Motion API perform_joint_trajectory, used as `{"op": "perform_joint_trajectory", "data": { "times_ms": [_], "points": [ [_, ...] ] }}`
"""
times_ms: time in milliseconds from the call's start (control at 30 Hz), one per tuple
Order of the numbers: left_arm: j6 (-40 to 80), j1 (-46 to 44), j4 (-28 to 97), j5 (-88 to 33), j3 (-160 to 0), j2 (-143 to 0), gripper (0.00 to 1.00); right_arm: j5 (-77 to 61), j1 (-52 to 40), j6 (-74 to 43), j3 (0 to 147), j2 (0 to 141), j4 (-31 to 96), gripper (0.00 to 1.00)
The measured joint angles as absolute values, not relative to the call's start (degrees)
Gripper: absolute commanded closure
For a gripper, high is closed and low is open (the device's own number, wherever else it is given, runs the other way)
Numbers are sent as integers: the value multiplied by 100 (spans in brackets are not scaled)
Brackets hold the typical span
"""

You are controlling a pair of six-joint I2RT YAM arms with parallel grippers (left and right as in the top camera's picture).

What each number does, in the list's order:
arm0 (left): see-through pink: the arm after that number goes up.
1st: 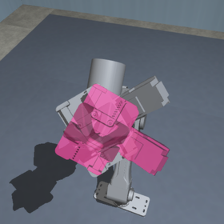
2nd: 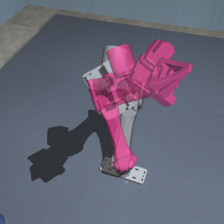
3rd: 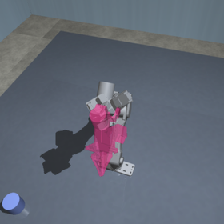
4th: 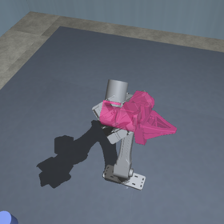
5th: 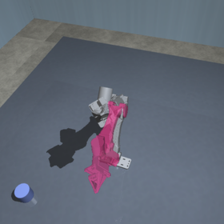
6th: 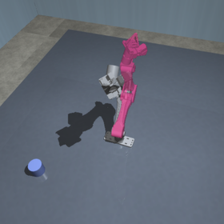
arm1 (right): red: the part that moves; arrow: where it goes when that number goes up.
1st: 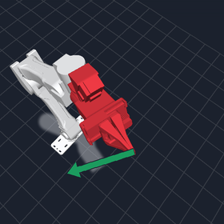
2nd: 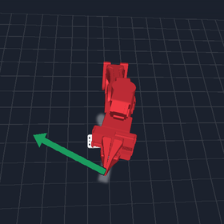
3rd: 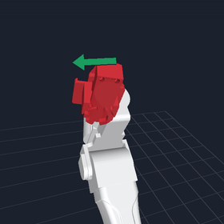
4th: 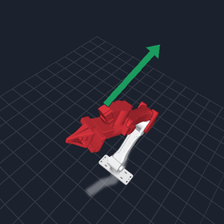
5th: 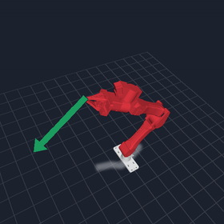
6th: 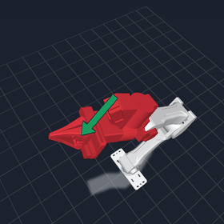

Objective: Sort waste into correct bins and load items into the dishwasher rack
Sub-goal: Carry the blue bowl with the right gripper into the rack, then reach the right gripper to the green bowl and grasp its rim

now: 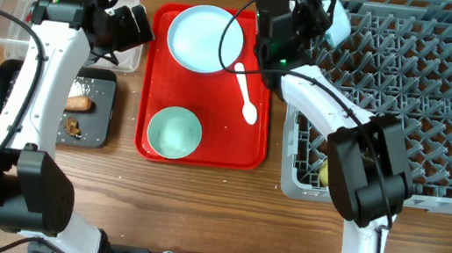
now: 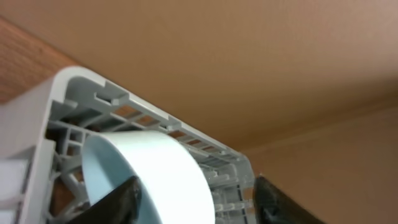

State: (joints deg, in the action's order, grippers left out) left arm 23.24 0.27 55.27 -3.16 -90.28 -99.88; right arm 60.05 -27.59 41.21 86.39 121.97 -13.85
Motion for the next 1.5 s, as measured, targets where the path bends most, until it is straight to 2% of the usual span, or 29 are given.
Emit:
{"op": "perform_joint_trajectory", "data": {
  "times_ms": [233, 400, 467, 633, 667, 867, 967, 1000, 1267, 1500],
  "points": [
    [2324, 27, 5527, -314, -9026, -9988, 0, 5870, -3089, 3774, 8639, 12197, -1645, 5],
    [2324, 27, 5527, -314, -9026, -9988, 0, 5398, -3347, 3599, 8641, 12193, -1494, 4],
    [2322, 27, 5524, -314, -9028, -9988, 0, 4934, -3387, 3321, 8641, 12147, -906, 3],
    [2324, 27, 5524, -314, -9026, -9988, 0, 2853, -3336, 1898, 8637, 11727, 930, 4],
    [2324, 27, 5527, -316, -9026, -9988, 0, 2263, -3299, 1575, 8637, 11603, 1179, 0],
    [2322, 27, 5524, -316, -9026, -9988, 0, -1417, -3109, 287, 8639, 11000, 2150, 0],
    [2322, 27, 5527, -316, -9026, -9988, 0, -2418, -3142, -600, 8630, 10993, 2477, 32],
    [2324, 27, 5527, -316, -9026, -9988, 0, -2585, -3159, -878, 8602, 10993, 2488, 35],
    [2324, 27, 5527, -314, -9026, -9988, 0, -2349, -3557, -3072, 7524, 10995, 2502, 37],
    [2324, 27, 5527, -314, -9026, -9988, 0, -2038, -3959, -3806, 7240, 11004, 2692, 58]
  ]
}}
